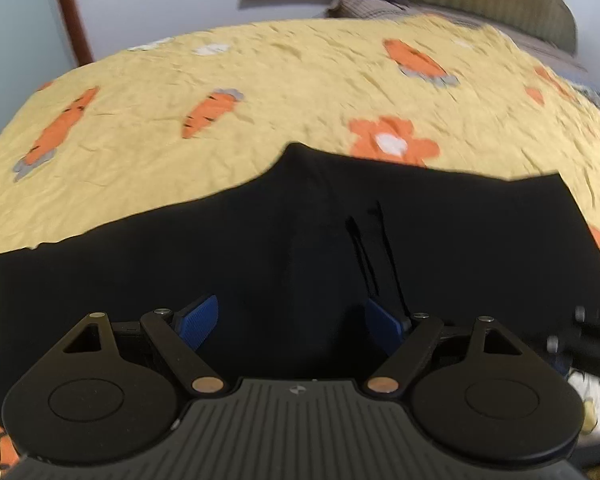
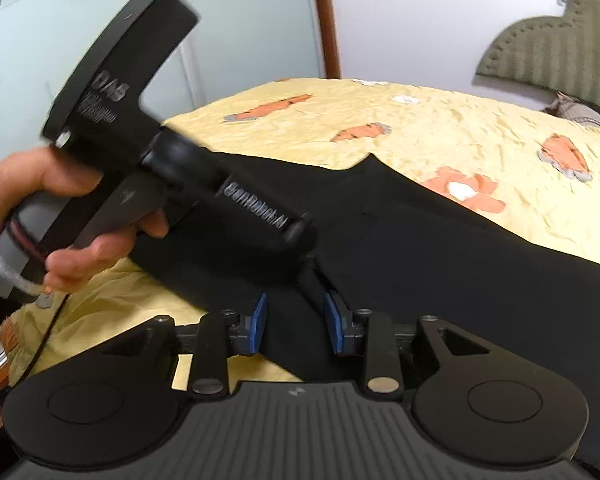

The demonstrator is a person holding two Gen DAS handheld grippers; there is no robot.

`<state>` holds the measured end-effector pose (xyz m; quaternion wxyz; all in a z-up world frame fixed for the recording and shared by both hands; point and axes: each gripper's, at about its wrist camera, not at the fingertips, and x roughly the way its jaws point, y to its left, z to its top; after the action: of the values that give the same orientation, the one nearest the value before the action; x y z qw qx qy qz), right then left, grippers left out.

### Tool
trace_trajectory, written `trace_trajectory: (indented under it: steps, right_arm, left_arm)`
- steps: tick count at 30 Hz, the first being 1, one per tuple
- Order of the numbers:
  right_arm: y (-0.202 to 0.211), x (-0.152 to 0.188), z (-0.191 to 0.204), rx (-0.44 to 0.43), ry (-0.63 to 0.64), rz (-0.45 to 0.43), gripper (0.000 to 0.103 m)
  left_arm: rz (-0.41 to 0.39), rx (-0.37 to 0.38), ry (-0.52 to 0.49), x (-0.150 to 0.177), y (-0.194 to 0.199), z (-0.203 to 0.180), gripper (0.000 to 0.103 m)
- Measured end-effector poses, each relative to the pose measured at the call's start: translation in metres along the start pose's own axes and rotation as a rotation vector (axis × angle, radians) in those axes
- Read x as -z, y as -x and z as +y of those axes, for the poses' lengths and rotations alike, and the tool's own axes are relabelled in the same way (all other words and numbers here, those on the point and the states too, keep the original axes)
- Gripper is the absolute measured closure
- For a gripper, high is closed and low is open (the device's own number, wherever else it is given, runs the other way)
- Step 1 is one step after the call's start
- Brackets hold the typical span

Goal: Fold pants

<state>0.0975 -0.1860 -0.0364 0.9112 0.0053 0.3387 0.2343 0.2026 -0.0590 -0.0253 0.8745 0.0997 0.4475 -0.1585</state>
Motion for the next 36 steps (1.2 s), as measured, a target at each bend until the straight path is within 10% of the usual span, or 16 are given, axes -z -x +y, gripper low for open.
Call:
trace_trajectory:
  steps: [5, 7, 10, 14, 24, 27, 30, 36]
  right_arm:
    - [-0.006, -0.003, -0.015, 0.022, -0.05, 0.006, 0.07]
    - [-0.008, -0.003, -0.021, 0.017, -0.08, -0.001, 0.045]
    - [-0.011, -0.003, -0.022, -0.048, -0.086, 0.041, 0.038]
    - [0.005, -0.001, -0.011, -0.18, -0.027, 0.041, 0.039]
    - [0.017, -0.007, -0.013, -0.191, -0.084, -0.022, 0.04]
    - [0.019, -0.018, -0.027, 0.023, -0.157, -0.103, 0.039]
    - [-0.009, -0.019, -0.028, 0.259, -0.116, 0.004, 0.039]
    - [-0.018, -0.018, -0.008, 0.318, -0.004, 0.035, 0.039]
  left_arm:
    - [0.002, 0.066, -0.112, 0.006, 0.003, -0.011, 0.02]
    - [-0.007, 0.077, -0.16, 0.011, 0.009, -0.011, 0.02]
    - [-0.008, 0.093, -0.178, 0.02, 0.018, -0.001, 0.02]
    - [-0.011, 0.057, -0.068, 0.024, 0.026, 0.032, 0.019]
    - [-0.071, 0.107, 0.33, 0.024, 0.044, 0.103, 0.018]
    - [-0.083, 0.091, 0.322, 0.03, 0.056, 0.109, 0.018]
    - [-0.106, 0.033, 0.265, 0.037, 0.066, 0.112, 0.016]
    - [-0.097, -0.114, 0.168, 0.063, 0.066, 0.135, 0.007]
